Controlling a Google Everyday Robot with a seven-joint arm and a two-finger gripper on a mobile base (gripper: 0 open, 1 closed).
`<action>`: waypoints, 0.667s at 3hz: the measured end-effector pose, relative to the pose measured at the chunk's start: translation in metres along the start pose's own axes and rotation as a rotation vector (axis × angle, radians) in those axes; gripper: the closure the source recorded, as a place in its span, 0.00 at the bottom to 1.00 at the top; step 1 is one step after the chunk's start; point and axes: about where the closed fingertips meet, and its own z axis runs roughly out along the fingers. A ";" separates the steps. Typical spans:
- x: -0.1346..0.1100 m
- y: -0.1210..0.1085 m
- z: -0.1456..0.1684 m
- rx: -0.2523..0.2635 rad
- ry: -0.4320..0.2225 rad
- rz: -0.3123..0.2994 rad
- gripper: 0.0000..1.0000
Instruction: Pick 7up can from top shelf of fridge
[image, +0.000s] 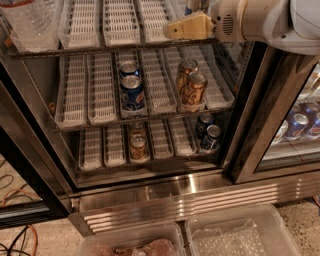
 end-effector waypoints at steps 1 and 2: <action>0.001 -0.003 -0.003 0.000 0.000 0.000 0.41; 0.001 -0.006 -0.006 0.000 0.000 0.000 0.65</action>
Offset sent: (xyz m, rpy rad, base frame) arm 0.0000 0.0260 -0.0048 0.0296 -0.0275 0.0768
